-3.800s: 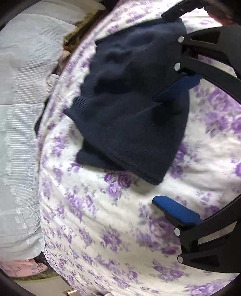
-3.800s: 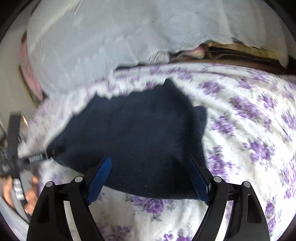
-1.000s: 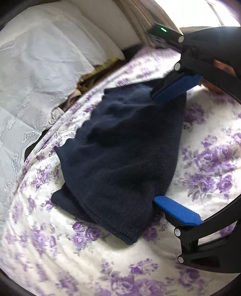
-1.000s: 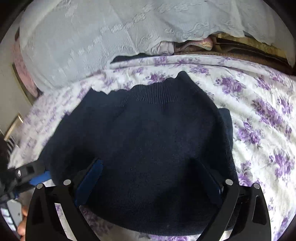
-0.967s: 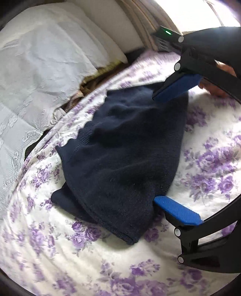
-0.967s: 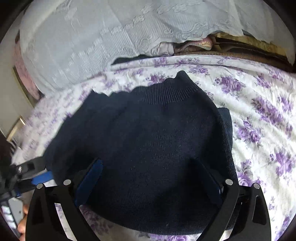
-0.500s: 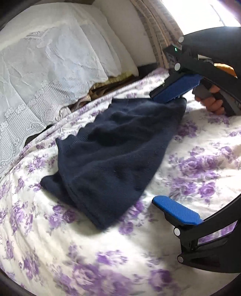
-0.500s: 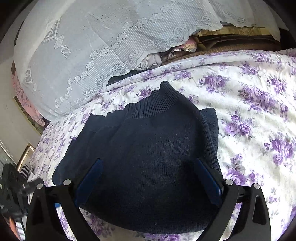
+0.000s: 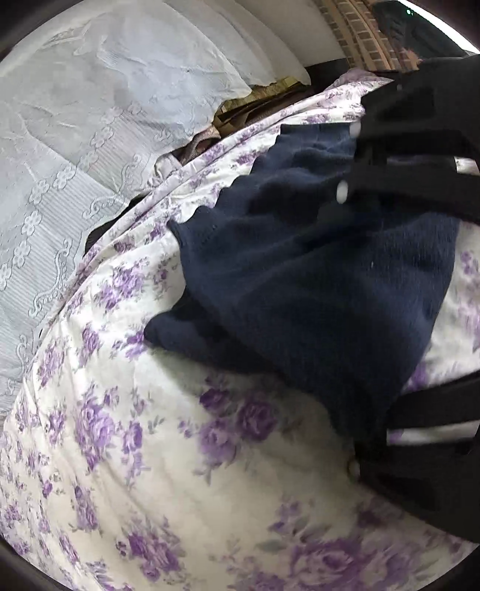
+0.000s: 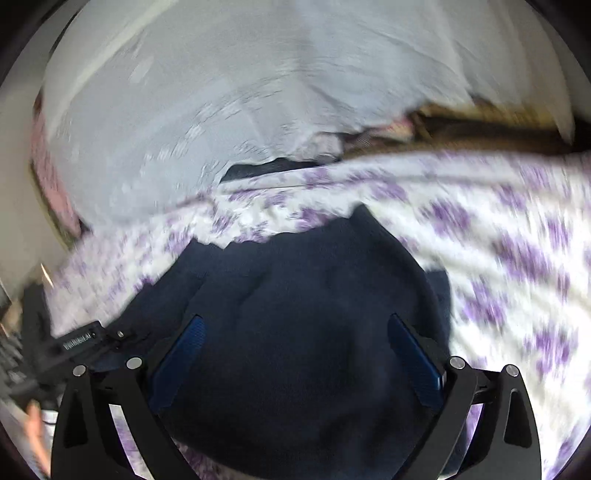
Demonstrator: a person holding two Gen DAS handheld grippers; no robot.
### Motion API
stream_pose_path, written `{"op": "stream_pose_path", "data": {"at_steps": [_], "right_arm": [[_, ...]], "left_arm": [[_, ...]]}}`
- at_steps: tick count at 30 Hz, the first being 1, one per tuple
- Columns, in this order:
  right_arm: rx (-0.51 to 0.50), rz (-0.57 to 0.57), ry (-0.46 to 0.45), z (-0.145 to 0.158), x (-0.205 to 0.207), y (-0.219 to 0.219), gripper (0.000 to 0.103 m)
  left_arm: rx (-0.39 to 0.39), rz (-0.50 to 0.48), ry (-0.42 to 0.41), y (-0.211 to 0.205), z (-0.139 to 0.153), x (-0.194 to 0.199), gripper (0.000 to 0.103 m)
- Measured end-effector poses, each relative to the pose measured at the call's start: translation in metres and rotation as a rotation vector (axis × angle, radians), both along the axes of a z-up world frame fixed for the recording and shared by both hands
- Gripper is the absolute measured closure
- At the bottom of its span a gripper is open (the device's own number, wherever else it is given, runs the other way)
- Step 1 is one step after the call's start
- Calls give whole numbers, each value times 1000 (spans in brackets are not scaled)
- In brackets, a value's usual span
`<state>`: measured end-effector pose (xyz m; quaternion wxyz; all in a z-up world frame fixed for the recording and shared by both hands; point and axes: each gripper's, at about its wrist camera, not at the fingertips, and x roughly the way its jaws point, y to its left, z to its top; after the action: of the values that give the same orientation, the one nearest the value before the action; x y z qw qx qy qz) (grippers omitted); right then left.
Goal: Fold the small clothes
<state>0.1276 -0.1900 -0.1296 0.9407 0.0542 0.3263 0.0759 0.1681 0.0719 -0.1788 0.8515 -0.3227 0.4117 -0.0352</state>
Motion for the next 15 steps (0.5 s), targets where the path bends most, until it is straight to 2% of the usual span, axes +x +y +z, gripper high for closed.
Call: {"op": "stream_pose_path", "data": {"at_steps": [3, 4, 6, 12, 15], "right_arm": [[-235, 74, 128, -30, 17, 44, 4], [-245, 77, 128, -31, 17, 45, 3], [-185, 83, 138, -26, 17, 34, 3], [176, 10, 79, -5, -4, -43, 3], [323, -7, 99, 1, -7, -78, 3]], "left_arm": [[1, -6, -2, 3, -1, 1, 66], [10, -14, -6, 2, -1, 1, 71], [53, -29, -17, -3, 3, -1, 75], [182, -85, -71, -19, 25, -11, 79], [247, -115, -84, -28, 34, -11, 80]]}}
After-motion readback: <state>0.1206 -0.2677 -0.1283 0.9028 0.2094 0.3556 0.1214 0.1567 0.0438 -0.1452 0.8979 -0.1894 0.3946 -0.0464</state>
